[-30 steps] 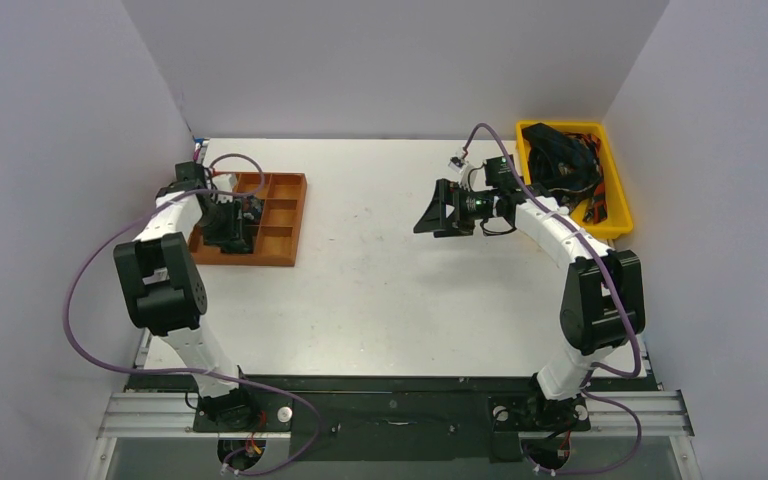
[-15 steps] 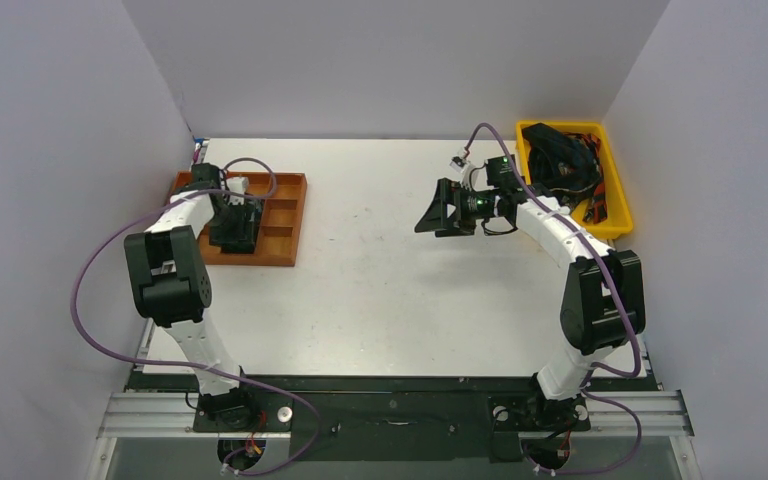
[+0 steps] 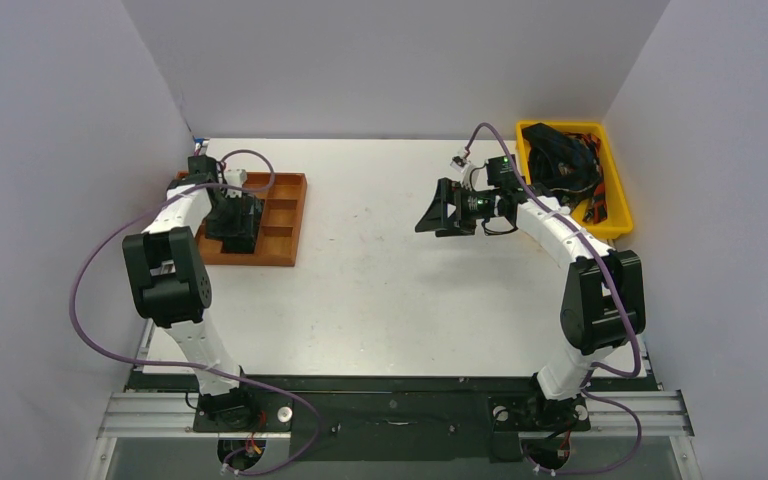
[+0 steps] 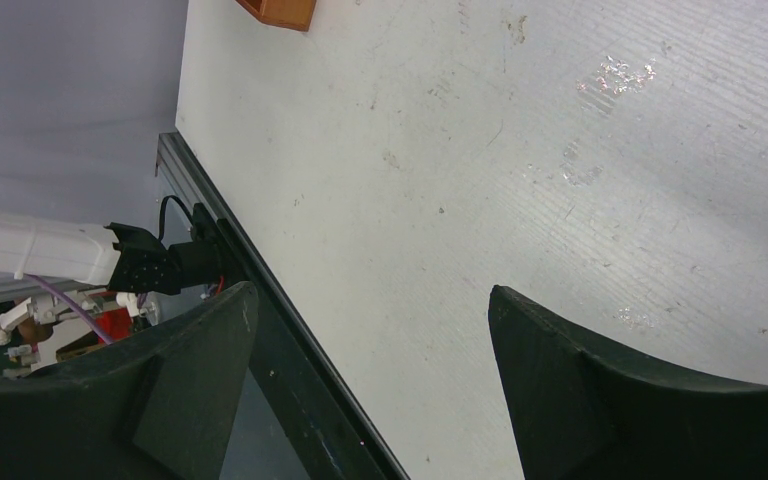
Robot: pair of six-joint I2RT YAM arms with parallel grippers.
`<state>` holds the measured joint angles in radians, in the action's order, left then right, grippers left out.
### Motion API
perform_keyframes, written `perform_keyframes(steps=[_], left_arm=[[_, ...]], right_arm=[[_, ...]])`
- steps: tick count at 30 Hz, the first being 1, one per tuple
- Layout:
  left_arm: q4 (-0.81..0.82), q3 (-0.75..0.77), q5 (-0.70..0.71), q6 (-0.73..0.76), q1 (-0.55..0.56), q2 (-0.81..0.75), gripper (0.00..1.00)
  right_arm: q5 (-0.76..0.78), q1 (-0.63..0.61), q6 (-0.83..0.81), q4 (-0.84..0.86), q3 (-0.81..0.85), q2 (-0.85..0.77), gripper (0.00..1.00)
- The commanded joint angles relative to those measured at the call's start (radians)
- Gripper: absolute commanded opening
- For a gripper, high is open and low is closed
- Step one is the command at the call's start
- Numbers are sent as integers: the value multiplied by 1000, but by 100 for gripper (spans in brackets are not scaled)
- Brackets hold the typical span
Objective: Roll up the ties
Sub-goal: Place the tie in the storage box.
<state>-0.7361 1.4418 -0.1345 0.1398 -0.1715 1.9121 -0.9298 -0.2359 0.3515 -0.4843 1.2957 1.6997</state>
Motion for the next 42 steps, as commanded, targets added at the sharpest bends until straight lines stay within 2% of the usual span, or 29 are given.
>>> perform_keyframes(steps=[1,11,14,21,30,34,39,42], left_arm=[[-23,47,-1,6,7,-54,64],[-29,27,-1,17,4,-65,71],[-35,34,-17,19,5,-79,77],[-34,45,-10,14,4,-116,80],[-6,43,21,9,4,-124,75],[17,30,4,3,-1,-133,69],[33,-6,-18,-9,-8,-114,55],[41,-20,-26,-24,-33,-81,53]], right_arm=[[-4,1,-5,16,41,1,80],[-12,2,-8,17,39,5,81],[-13,1,-7,18,37,4,81],[-16,1,-7,19,45,8,81],[-18,-1,-6,18,38,2,81],[-18,-2,-7,18,35,0,81],[-18,-1,-7,18,39,3,81],[-20,0,-9,17,39,4,81]])
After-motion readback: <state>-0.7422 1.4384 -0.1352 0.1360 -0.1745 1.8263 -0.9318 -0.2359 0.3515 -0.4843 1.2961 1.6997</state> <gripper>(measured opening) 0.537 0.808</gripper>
